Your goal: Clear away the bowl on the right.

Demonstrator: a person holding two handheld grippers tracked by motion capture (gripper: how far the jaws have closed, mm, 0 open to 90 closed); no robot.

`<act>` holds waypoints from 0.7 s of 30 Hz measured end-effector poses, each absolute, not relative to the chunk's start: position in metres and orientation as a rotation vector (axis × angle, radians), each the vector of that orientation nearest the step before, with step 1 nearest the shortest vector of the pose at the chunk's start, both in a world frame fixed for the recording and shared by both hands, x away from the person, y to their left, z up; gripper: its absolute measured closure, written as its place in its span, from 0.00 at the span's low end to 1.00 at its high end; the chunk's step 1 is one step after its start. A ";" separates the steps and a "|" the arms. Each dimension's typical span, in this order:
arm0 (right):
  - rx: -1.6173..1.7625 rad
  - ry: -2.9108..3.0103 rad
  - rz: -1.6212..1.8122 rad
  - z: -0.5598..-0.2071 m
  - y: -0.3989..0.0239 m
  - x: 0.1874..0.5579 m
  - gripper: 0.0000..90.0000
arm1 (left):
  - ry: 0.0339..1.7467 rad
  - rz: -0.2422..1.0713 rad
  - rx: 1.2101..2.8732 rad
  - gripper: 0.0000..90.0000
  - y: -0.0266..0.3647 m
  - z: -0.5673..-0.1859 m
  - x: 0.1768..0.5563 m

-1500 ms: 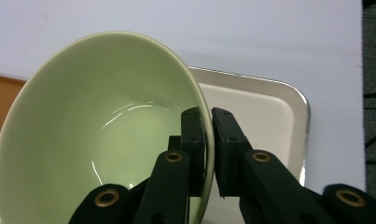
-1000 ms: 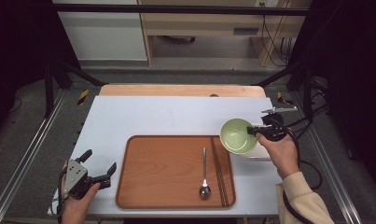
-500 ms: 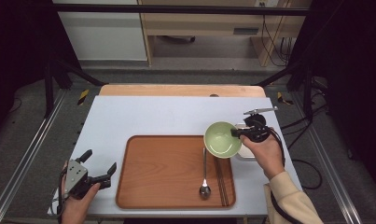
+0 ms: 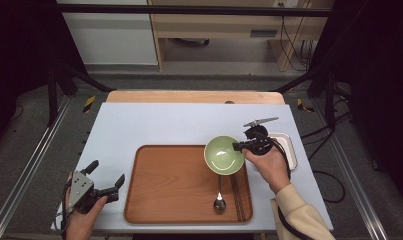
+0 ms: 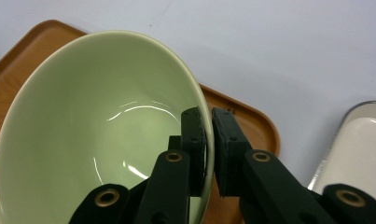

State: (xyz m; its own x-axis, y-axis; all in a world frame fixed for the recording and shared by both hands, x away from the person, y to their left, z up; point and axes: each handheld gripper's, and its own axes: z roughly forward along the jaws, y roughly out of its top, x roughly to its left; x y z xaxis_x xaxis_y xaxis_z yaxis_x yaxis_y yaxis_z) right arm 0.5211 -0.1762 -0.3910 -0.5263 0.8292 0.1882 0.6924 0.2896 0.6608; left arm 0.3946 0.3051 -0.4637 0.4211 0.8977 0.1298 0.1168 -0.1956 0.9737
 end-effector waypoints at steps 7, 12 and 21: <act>1.384 2.415 1.058 -0.395 -0.160 0.519 0.93 | 0.908 0.922 1.619 0.03 0.305 -0.464 0.395; 1.372 2.443 1.061 -0.396 -0.149 0.516 0.93 | 0.907 0.922 1.618 0.03 0.305 -0.463 0.394; 1.356 2.489 1.059 -0.401 -0.133 0.511 0.93 | 0.907 0.923 1.616 0.03 0.305 -0.463 0.395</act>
State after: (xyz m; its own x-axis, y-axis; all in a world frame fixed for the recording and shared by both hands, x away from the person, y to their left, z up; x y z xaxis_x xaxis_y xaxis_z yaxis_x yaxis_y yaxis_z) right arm 0.5112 -0.1333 -0.4011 -0.5932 0.7752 0.2175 0.6943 0.3558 0.6255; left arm 0.3946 0.3055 -0.4629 0.4224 0.8970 0.1301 0.1145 -0.1951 0.9741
